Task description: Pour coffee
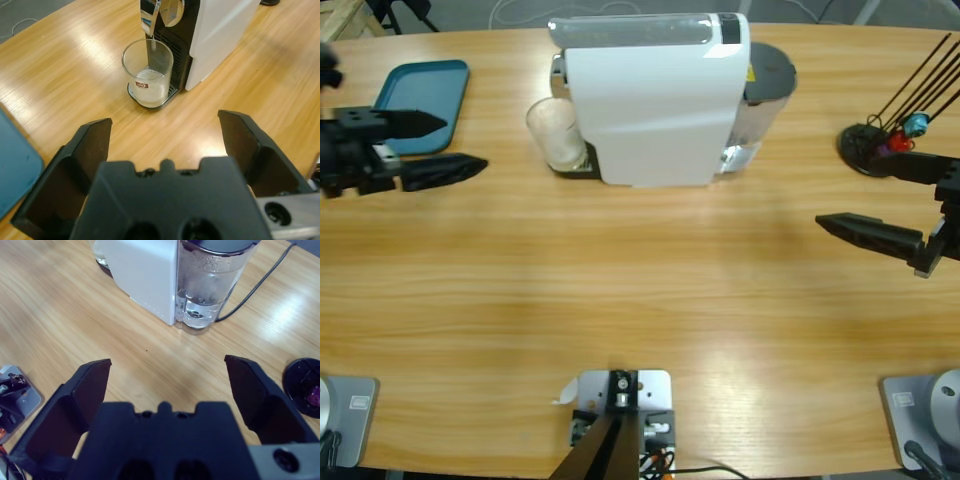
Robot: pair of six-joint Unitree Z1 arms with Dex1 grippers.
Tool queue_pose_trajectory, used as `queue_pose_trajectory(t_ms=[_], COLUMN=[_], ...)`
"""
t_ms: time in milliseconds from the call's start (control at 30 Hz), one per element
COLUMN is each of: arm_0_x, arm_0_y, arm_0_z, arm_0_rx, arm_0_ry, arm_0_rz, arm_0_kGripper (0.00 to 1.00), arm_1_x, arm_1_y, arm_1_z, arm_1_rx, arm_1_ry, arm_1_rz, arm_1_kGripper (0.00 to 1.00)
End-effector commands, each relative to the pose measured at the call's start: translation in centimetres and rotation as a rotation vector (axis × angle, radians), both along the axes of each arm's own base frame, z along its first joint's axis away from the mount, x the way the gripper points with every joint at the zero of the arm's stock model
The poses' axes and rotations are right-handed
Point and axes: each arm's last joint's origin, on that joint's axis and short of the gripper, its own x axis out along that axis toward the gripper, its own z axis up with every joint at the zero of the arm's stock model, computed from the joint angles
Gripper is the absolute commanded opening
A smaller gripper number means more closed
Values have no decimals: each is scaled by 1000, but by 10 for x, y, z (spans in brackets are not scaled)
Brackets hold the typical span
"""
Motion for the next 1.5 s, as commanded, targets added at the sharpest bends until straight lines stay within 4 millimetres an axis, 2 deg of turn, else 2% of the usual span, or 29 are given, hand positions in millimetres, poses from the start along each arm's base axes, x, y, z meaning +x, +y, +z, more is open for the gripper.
queue_pose_trajectory(t_ms=[33,333,733,1000,1333,1500], arm_0_x=[32,66,86,112,116,122], arm_0_y=[-29,-58,-65,-80,-80,-82], arm_0_z=[-44,-67,-85,-89,-103,-100], arm_0_rx=[49,10,24,-1,6,-4], arm_0_ry=[49,26,40,39,79,68], arm_0_rz=[-71,-117,-110,-118,-124,-123], arm_0_kGripper=[954,954,959,950,918,837], arm_1_x=[-3,-5,-6,-7,-6,-4], arm_1_y=[0,-1,-1,-1,-1,1], arm_1_z=[-11,-9,-9,-10,-10,-11], arm_1_rx=[-20,-12,-10,-8,-10,-14], arm_1_ry=[20,10,7,8,12,19], arm_1_rz=[27,31,34,37,38,40], arm_1_kGripper=[1000,1000,1000,1000,1000,1000])
